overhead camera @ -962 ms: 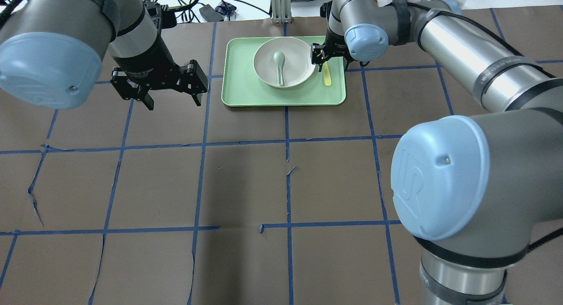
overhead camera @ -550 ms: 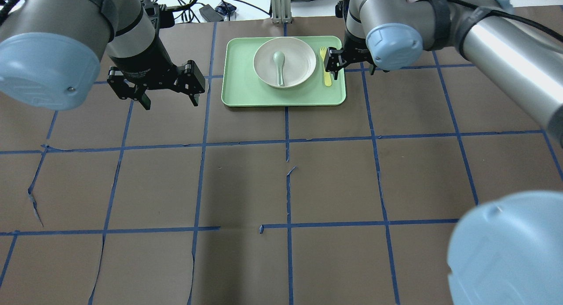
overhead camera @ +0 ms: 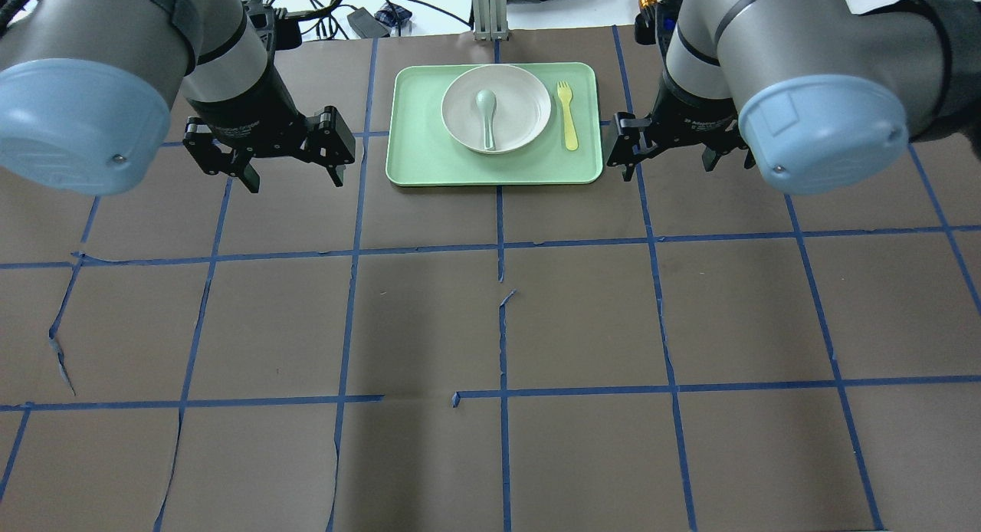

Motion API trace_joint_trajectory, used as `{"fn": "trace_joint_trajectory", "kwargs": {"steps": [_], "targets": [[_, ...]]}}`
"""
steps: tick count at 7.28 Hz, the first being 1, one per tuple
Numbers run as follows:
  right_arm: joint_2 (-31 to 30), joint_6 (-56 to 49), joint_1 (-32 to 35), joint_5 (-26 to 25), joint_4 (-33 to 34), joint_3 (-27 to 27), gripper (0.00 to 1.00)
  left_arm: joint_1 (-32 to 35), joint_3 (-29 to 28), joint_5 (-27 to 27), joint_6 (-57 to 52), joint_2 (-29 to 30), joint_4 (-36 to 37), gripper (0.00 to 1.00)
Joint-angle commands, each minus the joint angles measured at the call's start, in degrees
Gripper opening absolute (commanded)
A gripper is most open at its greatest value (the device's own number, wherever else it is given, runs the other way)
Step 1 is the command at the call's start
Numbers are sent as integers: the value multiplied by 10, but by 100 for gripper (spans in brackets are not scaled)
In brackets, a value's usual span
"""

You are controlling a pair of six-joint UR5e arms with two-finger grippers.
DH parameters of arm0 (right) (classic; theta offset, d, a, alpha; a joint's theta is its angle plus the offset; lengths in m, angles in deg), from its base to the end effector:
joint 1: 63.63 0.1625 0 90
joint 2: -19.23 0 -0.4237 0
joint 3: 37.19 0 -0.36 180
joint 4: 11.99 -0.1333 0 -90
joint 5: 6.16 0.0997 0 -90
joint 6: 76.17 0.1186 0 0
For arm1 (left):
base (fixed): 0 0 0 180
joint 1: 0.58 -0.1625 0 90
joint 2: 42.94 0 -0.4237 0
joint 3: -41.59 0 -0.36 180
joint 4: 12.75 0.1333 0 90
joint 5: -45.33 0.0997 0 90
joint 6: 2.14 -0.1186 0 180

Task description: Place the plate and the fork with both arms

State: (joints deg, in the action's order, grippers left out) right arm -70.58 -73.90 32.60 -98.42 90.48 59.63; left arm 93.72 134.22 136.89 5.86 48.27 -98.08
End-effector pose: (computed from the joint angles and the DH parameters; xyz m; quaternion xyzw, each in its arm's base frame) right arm 0.1788 -0.4525 0.4338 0.0336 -0.9981 0.0489 0.0161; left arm -0.1649 -0.4585 0.4449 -0.0324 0.9994 -0.0087 0.0128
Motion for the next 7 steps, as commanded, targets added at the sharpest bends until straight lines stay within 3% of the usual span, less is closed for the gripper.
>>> {"fn": "trace_joint_trajectory", "kwargs": {"steps": [1,4,7], "targets": [[-11,27,1,1,-1,-1,100,0,-1,-2,3,-1,2,100],[-2,35,4,1,-70,-57,100,2,-8,-1,4,12,0,100],[7,36,10,2,-68,-56,100,2,-7,-2,5,7,0,100]]}}
